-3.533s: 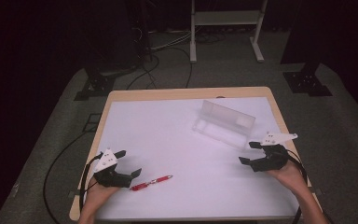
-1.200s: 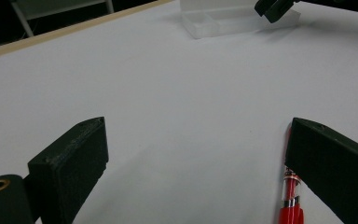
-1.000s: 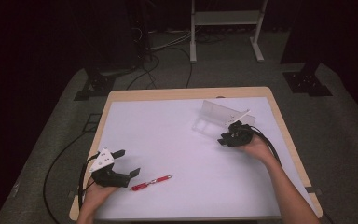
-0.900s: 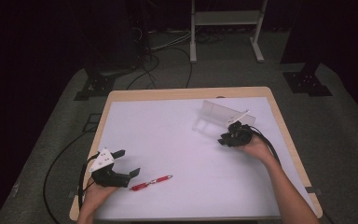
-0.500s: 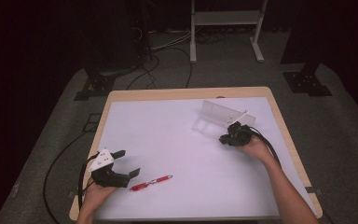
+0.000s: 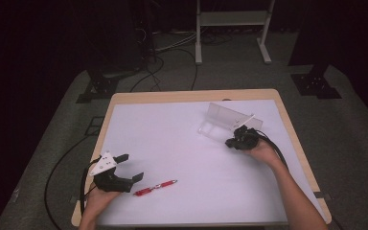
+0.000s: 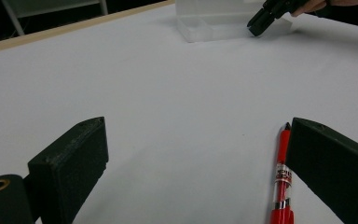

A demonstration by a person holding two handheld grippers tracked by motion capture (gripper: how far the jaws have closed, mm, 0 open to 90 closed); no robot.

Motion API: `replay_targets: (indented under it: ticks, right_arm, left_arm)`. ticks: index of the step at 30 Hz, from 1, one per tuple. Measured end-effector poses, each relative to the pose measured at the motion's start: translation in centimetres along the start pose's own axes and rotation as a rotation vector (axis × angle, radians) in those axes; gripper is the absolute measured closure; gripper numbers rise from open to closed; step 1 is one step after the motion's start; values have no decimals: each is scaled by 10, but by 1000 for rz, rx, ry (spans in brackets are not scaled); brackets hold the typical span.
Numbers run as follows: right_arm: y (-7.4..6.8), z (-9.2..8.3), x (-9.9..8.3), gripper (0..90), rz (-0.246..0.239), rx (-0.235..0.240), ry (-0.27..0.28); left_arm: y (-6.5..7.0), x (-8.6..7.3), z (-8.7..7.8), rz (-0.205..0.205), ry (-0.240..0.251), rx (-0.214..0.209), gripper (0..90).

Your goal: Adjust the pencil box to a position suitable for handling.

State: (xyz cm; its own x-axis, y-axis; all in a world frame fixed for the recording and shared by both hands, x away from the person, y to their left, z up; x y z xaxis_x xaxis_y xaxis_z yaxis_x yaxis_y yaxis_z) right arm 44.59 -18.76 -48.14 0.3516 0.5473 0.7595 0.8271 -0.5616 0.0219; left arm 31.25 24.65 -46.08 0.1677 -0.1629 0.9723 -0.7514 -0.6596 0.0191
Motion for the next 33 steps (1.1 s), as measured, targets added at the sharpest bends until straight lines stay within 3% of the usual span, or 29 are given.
replay_targets:
  ticks: [14, 25, 33]
  right_arm:
    - [-3, -5, 4, 858, -54, -30, 21]
    - [-9, -19, 14, 857, -87, -64, 80]
    - [-27, -37, 23, 856, -127, -28, 111]
  left_arm:
    - [-1, 0, 0, -13, 0, -1, 52]
    - [-2, -1, 0, -14, -5, -1, 52]
    - [-1, -1, 0, -18, -7, -4, 52]
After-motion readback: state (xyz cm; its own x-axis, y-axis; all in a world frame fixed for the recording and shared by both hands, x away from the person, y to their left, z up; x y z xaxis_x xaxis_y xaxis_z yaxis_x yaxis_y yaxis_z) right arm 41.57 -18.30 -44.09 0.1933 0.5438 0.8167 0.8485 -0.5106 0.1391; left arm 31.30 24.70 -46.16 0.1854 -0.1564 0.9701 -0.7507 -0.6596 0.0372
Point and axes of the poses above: each handheld gripper's, and its own axes: z roughly forward along the jaws, x roughly out of its top, y roughly to its right, the point moved 3 cm from there along z, roughly forward along the jaws, and after that the axes turned 11 degrees about y, right-handed, at the moved point
